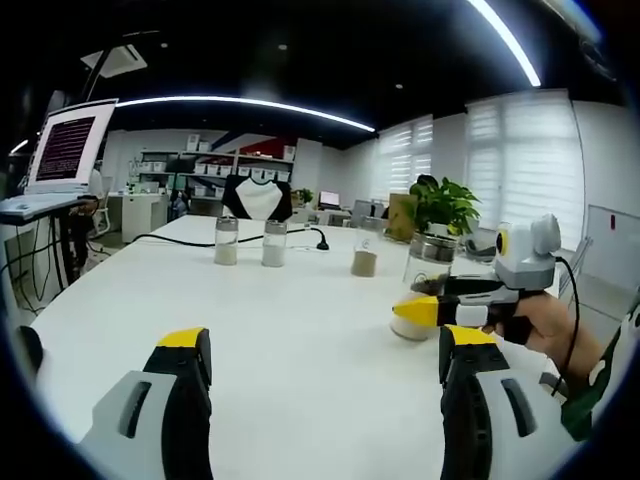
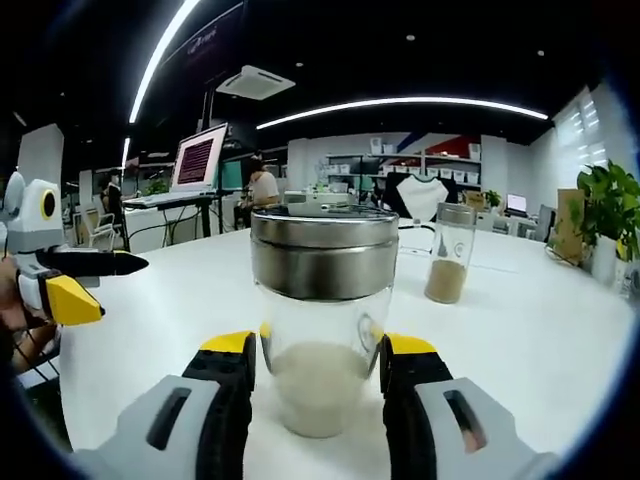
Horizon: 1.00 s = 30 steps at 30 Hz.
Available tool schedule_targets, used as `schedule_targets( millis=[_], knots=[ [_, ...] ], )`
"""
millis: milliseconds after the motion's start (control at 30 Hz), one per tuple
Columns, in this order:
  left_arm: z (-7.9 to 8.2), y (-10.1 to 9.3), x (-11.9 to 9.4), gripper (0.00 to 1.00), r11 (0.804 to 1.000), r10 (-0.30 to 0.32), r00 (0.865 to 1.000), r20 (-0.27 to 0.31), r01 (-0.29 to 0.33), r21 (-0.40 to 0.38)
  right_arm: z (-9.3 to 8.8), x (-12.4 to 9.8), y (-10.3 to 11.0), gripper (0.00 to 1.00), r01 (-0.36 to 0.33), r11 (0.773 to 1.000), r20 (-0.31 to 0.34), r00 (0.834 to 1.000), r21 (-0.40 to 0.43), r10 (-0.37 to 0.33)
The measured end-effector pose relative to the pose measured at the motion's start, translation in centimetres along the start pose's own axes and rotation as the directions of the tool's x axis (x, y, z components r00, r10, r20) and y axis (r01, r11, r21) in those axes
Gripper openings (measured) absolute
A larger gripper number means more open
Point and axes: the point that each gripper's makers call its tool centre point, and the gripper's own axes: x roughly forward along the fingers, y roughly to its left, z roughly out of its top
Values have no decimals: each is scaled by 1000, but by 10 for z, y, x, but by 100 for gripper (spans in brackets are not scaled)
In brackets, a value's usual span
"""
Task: Rotate the seasoning bottle until the label or dispensing opening points toward the visible target arrow and the bottle remains upright within the marked orientation range
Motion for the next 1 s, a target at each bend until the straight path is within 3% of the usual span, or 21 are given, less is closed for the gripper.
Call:
schedule_targets(
  millis=[167,533,667,767,867,933,1000],
  knots=[
    [-1,3,0,100,1000,7,1000,-1,-7,-5,0,0,2,52,-71,997,-28,997,-12,71],
    [2,4,-2,100,1000,5,1000,16,-5,-10,3,-5,6,60,-199,979,-8,980,-41,199],
    [3,6,-3,100,1000,12,1000,19,-12,-10,-1,-6,7,57,-280,957,-40,960,-77,277],
    [1,8,-4,100,1000,19,1000,9,-18,-13,6,-9,11,57,-347,936,-5,938,-65,347],
    [1,9,-4,100,1000,22,1000,8,-22,-10,5,-10,13,58,-401,911,-19,916,-93,401],
    [2,9,-4,100,1000,22,1000,9,-22,-11,2,-10,16,58,-444,890,-30,896,-102,444],
    [2,9,-4,100,1000,22,1000,10,-21,-11,2,-12,22,58,-511,856,-23,859,-79,511]
  ],
)
